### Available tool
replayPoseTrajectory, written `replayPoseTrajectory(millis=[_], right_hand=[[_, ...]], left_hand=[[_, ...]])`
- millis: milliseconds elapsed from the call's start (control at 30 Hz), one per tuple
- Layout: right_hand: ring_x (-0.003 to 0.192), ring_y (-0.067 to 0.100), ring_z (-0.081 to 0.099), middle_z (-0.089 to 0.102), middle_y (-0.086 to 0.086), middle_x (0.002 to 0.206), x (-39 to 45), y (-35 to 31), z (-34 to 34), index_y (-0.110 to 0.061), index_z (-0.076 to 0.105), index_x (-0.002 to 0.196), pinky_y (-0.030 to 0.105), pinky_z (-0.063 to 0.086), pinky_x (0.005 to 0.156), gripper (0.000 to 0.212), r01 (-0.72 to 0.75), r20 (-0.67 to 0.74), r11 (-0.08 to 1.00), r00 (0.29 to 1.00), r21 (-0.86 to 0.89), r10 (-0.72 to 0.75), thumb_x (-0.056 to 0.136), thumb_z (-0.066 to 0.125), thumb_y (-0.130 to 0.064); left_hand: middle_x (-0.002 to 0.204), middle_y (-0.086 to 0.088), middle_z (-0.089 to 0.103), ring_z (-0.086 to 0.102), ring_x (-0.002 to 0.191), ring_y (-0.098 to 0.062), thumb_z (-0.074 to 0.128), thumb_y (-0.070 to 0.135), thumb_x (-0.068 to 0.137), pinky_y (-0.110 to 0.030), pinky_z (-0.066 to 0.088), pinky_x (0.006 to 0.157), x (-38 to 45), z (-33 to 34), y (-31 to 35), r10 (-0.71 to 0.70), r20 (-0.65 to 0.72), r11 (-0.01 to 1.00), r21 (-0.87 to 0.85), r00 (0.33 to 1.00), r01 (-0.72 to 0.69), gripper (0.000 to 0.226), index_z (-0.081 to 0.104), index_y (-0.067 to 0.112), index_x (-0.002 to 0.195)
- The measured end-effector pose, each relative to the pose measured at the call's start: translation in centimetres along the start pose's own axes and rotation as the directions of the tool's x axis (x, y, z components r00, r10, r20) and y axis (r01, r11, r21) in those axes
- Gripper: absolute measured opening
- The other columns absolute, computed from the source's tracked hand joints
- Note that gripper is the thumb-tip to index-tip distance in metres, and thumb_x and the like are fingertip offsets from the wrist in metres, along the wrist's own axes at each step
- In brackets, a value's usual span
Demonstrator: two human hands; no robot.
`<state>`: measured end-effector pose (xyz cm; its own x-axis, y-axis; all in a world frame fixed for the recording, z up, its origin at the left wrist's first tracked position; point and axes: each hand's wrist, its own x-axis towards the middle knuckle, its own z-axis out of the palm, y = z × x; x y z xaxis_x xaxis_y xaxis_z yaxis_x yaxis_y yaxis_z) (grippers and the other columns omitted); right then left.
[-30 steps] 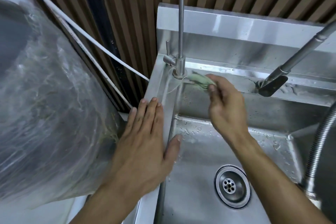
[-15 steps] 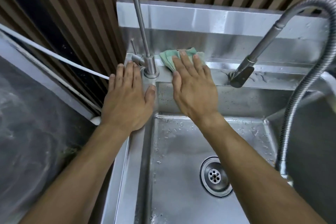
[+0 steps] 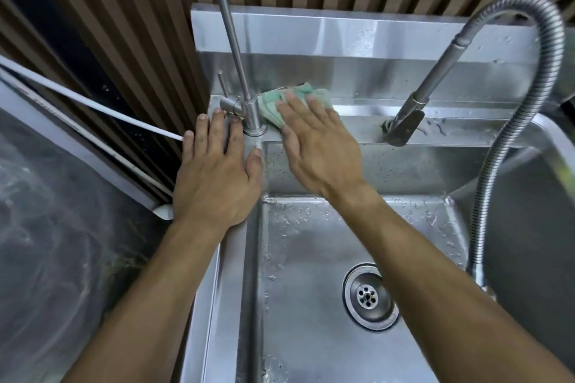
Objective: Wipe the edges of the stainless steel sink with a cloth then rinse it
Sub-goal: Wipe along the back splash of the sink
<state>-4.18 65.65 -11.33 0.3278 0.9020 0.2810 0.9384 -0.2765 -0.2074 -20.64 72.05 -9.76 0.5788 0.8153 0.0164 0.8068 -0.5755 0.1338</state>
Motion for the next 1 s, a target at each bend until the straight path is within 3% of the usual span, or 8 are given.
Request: replayPoseTrajectory(millis=[167,300,433,533,667,833,933,1000], right_hand=[[0.158,0.031,0.017,0.025,0.002,0.17,-1.5,2.2,-0.3,-0.016,0.029,0.162,0.045,0.015,0.128,0.054,-0.393,-0.116,0.919,0.912,0.018,0.392,0.11,0.029,-0.03],[0.157,0.036,0.019,0.024,0.01,0.17,-0.2,-1.4,0.6,-0.009,0.027,0.162,0.048,0.009,0.128,0.058,-0.543,-0.183,0.835,0.814,0.095,0.55,0.109,0.029,-0.032],[0.154,0.037,0.028,0.035,0.01,0.165,-0.1,-4.0,2.1,-0.011,0.041,0.157,0.05,0.018,0.126,0.056,-0.297,-0.153,0.949,0.938,0.107,0.311,0.106,0.032,-0.032],[0.153,0.034,0.033,0.041,0.006,0.163,-0.8,-1.2,1.7,-0.016,0.046,0.154,0.048,0.027,0.122,0.052,-0.131,-0.13,0.991,0.982,0.03,0.134,0.109,0.034,-0.039],[0.152,0.036,0.034,0.04,0.006,0.164,-2.5,2.4,0.2,-0.016,0.044,0.155,0.052,0.029,0.12,0.057,-0.195,-0.142,0.98,0.972,-0.03,0.189,0.109,0.036,-0.049],[0.159,0.036,0.009,0.011,0.006,0.173,-2.3,1.6,-0.8,-0.014,0.019,0.164,0.051,0.01,0.127,0.082,-0.21,0.092,0.975,0.972,-0.066,0.216,0.102,0.046,-0.059],[0.16,0.035,-0.002,-0.003,0.004,0.174,-2.1,0.8,-1.5,-0.015,0.004,0.165,0.047,0.0,0.128,0.087,-0.118,0.156,0.988,0.979,-0.099,0.132,0.099,0.06,-0.028],[0.16,0.034,-0.004,-0.005,0.003,0.174,-1.7,-0.1,-1.8,-0.016,0.003,0.165,0.045,-0.003,0.128,0.089,-0.06,0.183,0.996,0.981,-0.064,0.071,0.093,0.055,-0.01]], left_hand=[[0.175,-0.009,-0.001,-0.003,0.161,-0.028,0.005,0.054,0.099,-0.045,-0.004,0.129,0.0,-0.2,-0.4,0.009,0.015,1.0,0.001,1.0,-0.009,0.077,0.013,0.018,0.166],[0.175,-0.008,-0.001,-0.003,0.161,-0.028,0.004,0.053,0.099,-0.046,-0.004,0.129,-0.1,-0.2,-0.1,0.0,0.001,1.0,-0.009,1.0,0.0,0.077,0.013,0.018,0.166],[0.175,-0.008,0.0,-0.002,0.161,-0.028,0.002,0.054,0.098,-0.046,-0.003,0.129,-0.1,0.1,0.1,-0.008,-0.005,1.0,-0.008,1.0,0.008,0.078,0.015,0.017,0.166],[0.175,-0.009,0.002,-0.002,0.161,-0.028,0.005,0.054,0.099,-0.047,-0.002,0.129,0.0,0.1,-0.1,-0.002,-0.006,1.0,-0.019,1.0,0.002,0.077,0.016,0.017,0.166],[0.175,-0.009,0.001,-0.001,0.161,-0.028,0.006,0.054,0.1,-0.047,-0.001,0.129,0.0,0.0,-0.3,0.007,0.003,1.0,-0.017,1.0,-0.007,0.076,0.017,0.017,0.166],[0.175,-0.007,0.0,-0.002,0.161,-0.027,0.006,0.054,0.099,-0.045,-0.003,0.129,0.0,-0.2,0.0,-0.008,0.0,1.0,-0.024,1.0,0.008,0.077,0.016,0.018,0.166],[0.175,-0.008,0.0,-0.002,0.161,-0.027,0.007,0.053,0.1,-0.045,-0.003,0.128,-0.1,-0.1,0.1,-0.013,-0.005,1.0,-0.021,1.0,0.013,0.076,0.016,0.017,0.166],[0.175,-0.008,-0.001,-0.004,0.161,-0.026,0.007,0.052,0.104,-0.044,-0.004,0.129,-0.1,0.1,0.1,-0.019,-0.005,1.0,-0.02,1.0,0.019,0.071,0.015,0.018,0.166]])
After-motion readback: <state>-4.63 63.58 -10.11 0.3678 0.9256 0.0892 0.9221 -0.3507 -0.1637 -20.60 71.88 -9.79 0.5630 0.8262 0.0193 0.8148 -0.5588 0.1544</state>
